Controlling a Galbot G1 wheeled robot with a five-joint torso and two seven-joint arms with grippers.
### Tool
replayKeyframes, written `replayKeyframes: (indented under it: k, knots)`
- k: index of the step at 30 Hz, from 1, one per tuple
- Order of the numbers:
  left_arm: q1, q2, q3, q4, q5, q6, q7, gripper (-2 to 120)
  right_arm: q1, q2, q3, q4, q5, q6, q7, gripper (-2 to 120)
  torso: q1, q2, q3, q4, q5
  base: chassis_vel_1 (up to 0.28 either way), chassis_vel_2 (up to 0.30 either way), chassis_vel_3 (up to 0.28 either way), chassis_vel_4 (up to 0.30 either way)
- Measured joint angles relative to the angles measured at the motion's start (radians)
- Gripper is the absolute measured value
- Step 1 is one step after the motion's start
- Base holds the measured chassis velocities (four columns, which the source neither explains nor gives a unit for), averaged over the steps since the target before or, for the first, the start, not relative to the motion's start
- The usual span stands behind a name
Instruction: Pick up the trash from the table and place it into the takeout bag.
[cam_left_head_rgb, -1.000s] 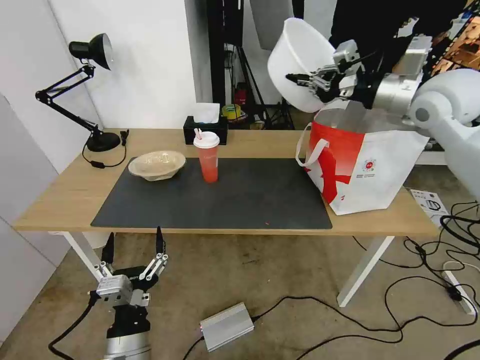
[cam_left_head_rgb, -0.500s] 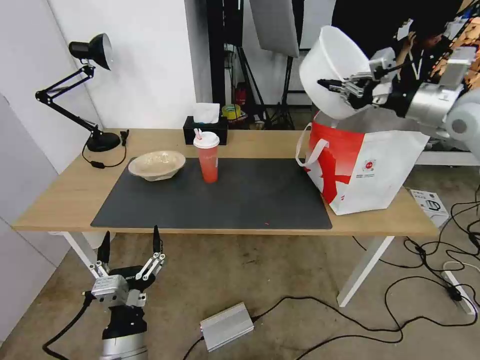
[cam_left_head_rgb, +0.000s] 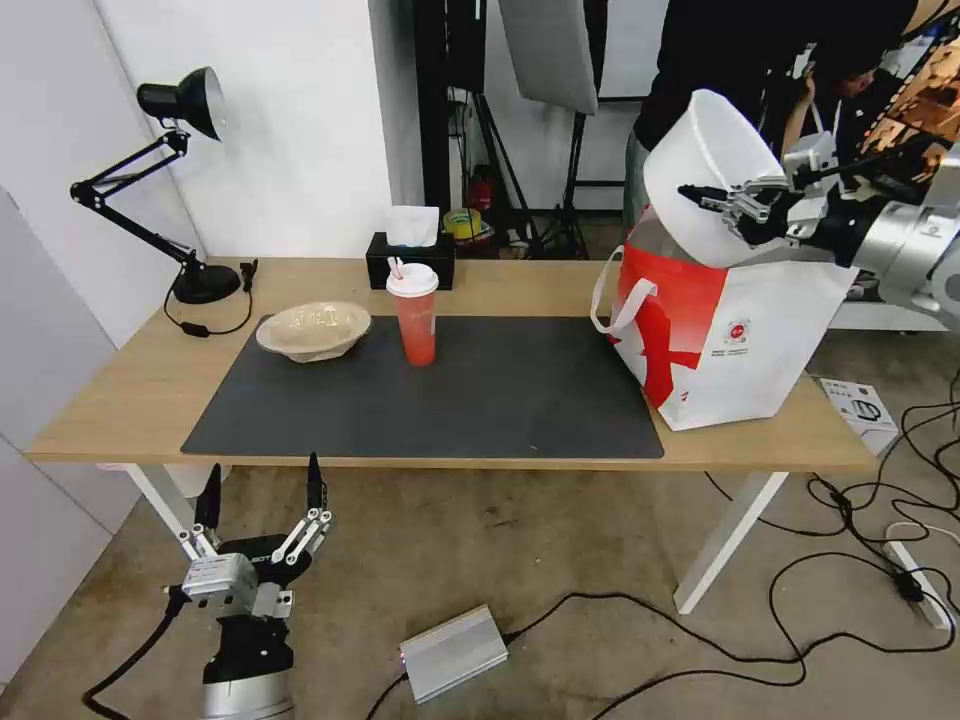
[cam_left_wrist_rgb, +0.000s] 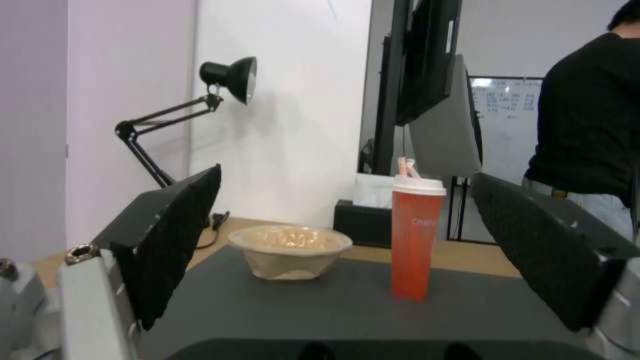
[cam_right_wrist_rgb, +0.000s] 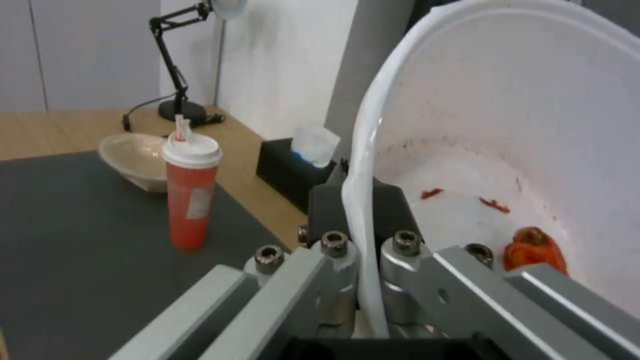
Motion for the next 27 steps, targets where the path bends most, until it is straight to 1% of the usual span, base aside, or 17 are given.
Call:
replayKeyframes:
  k: [19, 27]
  knots:
    - [0.013, -0.005, -0.008, -0.012, 0.001, -0.003, 0.0, 100, -0.007, 0.05, -0.007, -0.059, -0.009, 0.001, 0.0, 0, 0.0, 0.0, 0.0, 0.0, 0.0, 0.0, 0.0, 0.0, 0.0]
    - [0.013, -0.013, -0.005, -0.012, 0.005, -0.005, 0.0, 100, -0.012, 0.058, -0.009, -0.058, 0.008, 0.001, 0.006, 0, 0.0, 0.0, 0.0, 0.0, -0.0001, 0.0, 0.0, 0.0, 0.0]
